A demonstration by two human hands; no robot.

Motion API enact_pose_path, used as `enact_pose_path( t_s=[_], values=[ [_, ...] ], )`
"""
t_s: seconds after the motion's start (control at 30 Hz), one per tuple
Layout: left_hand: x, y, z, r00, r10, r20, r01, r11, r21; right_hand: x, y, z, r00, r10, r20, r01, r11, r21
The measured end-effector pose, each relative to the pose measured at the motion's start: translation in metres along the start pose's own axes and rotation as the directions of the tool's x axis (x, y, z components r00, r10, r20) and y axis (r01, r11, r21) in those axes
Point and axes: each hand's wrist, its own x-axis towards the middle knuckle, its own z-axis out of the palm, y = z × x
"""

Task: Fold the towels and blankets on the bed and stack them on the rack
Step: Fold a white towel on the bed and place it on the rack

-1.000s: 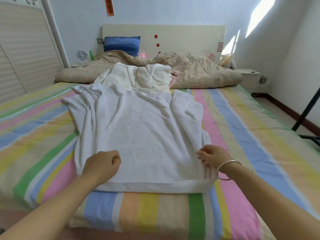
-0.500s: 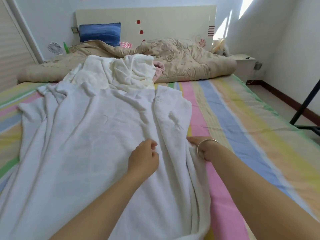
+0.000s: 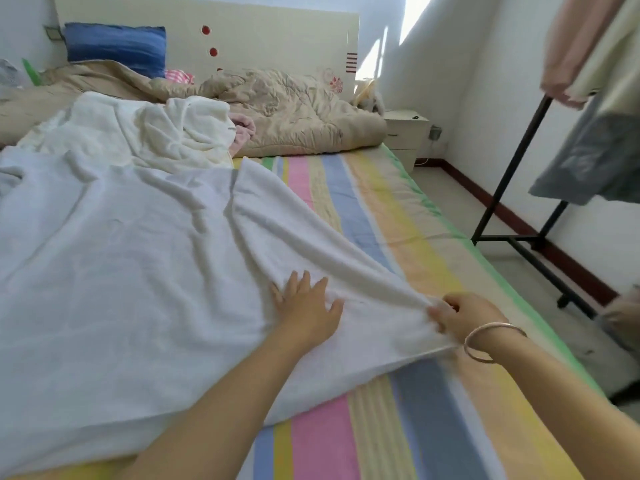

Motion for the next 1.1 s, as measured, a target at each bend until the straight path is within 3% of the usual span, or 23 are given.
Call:
enact_pose_path(
  t_s=[0.07, 0.23, 0.33, 0.43, 0.53, 0.63, 0.7, 0.8, 0.9, 1.0, 1.1],
  values=[
    [-0.013, 0.020, 0.012, 0.997, 0.069, 0.018, -0.070, 0.997, 0.035, -0.021, 0.045, -0.006, 0.994, 0.090, -0.062, -0.091, 0.996, -0.021],
    [-0.061, 0.040, 0.053, 0.966, 0.259, -0.013, -0.255, 0.957, 0.137, -0.060, 0.098, 0.018, 0.987, 0.159, -0.025, -0.160, 0.986, -0.045],
    [-0.072, 0.035, 0.054, 0.958, 0.285, -0.018, -0.280, 0.950, 0.135, -0.074, 0.109, 0.017, 0.981, 0.192, -0.031, -0.188, 0.977, 0.103],
    [-0.086, 0.026, 0.046, 0.932, 0.361, -0.031, -0.360, 0.933, 0.032, -0.087, 0.131, 0.012, 0.959, 0.248, -0.135, -0.197, 0.931, 0.307],
    [-0.107, -0.001, 0.036, 0.860, 0.453, -0.235, -0.484, 0.870, -0.095, -0.098, 0.141, 0.021, 0.935, 0.281, -0.214, -0.216, 0.935, 0.282],
    [-0.129, -0.039, 0.021, 0.747, 0.451, -0.489, -0.518, 0.855, -0.002, -0.097, 0.126, 0.032, 0.901, 0.272, -0.337, -0.225, 0.959, 0.172],
    [-0.145, -0.062, 0.009, 0.711, 0.387, -0.587, -0.443, 0.895, 0.054, -0.096, 0.105, 0.042, 0.875, 0.165, -0.455, -0.169, 0.985, 0.032],
    [-0.169, -0.094, 0.006, 0.703, 0.346, -0.621, -0.366, 0.925, 0.101, -0.107, 0.056, 0.064, 0.761, -0.250, -0.599, 0.229, 0.967, -0.113],
    [-0.186, -0.118, 0.009, 0.761, 0.330, -0.559, -0.342, 0.936, 0.087, -0.126, 0.014, 0.093, 0.755, -0.540, -0.371, 0.564, 0.824, -0.051],
    [-0.193, -0.137, 0.004, 0.796, 0.362, -0.486, -0.353, 0.929, 0.113, -0.135, -0.008, 0.111, 0.784, -0.590, -0.192, 0.604, 0.797, 0.017],
    [-0.191, -0.154, -0.008, 0.807, 0.405, -0.430, -0.364, 0.914, 0.177, -0.136, -0.015, 0.113, 0.709, -0.677, -0.195, 0.691, 0.722, 0.006]
  ],
)
